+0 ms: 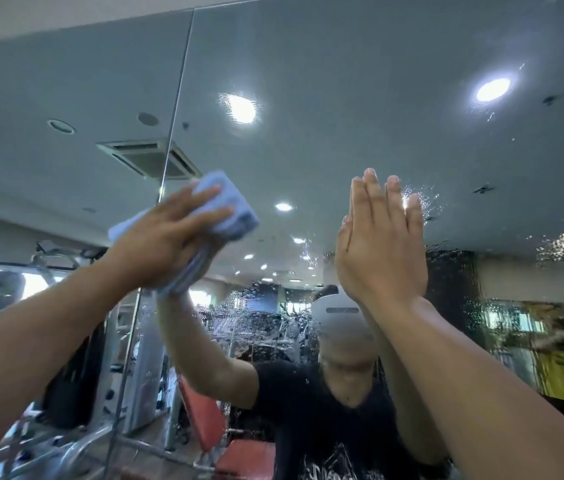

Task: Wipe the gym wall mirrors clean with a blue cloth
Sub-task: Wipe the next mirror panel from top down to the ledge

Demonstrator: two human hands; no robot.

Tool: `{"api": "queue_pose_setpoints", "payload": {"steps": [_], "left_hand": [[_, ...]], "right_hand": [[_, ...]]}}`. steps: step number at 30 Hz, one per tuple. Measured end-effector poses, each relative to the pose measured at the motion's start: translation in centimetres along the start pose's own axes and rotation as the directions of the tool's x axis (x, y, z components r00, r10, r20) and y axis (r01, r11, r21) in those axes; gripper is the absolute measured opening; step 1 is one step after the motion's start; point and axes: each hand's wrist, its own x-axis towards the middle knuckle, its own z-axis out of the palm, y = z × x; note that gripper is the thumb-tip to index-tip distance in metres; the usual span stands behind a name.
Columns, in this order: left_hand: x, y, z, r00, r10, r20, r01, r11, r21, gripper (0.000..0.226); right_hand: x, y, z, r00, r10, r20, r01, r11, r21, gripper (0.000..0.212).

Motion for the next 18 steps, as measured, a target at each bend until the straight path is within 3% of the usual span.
{"api": "queue_pose_setpoints", "payload": {"steps": [3,6,8,11,13,15,17,18], "left_hand": [[2.4,0.6,0.4,0.926,-0.358,-0.123,0.347,0.933,-0.098,0.044],[4.2,3.1,1.1,0.839,-0.528,-0.127,0.512,0.847,-0.142,0.045],[4.3,5.1,1.5,0.884,-0.449,-0.13,0.436,0.892,-0.118,0.046],[3.3,8.4,2.0,0.983,-0.077,-0.166,0.069,0.996,-0.051,0.047],[1.6,9.8,2.2,0.977,0.179,-0.115,-0.182,0.983,-0.022,0.042],[0.7,8.1,1.8,0.939,0.343,0.003,-0.343,0.939,0.005,0.043],[1.0,5.0,1.6,0.952,0.307,0.019,-0.307,0.951,0.037,0.043],[1.5,3.7,1.5,0.981,0.195,-0.026,-0.194,0.981,0.018,0.043]], "right_hand": [[0.0,-0.1,0.1,1.0,0.007,-0.007,-0.007,1.0,-0.001,0.066],[-0.1,-0.2,0.1,1.0,0.006,-0.015,-0.006,1.0,0.002,0.067],[-0.1,-0.3,0.0,1.0,0.009,-0.017,-0.009,1.0,0.007,0.067],[0.0,-0.2,0.1,1.0,0.011,-0.008,-0.011,1.0,0.016,0.068],[0.0,0.0,0.1,1.0,0.005,-0.004,-0.005,1.0,0.023,0.067],[0.0,0.1,0.1,1.0,0.001,-0.013,0.0,1.0,0.025,0.067],[0.1,0.0,0.1,1.0,0.004,-0.023,-0.003,1.0,0.026,0.066],[0.0,0.0,0.1,1.0,0.004,-0.024,-0.004,1.0,0.025,0.066]]}}
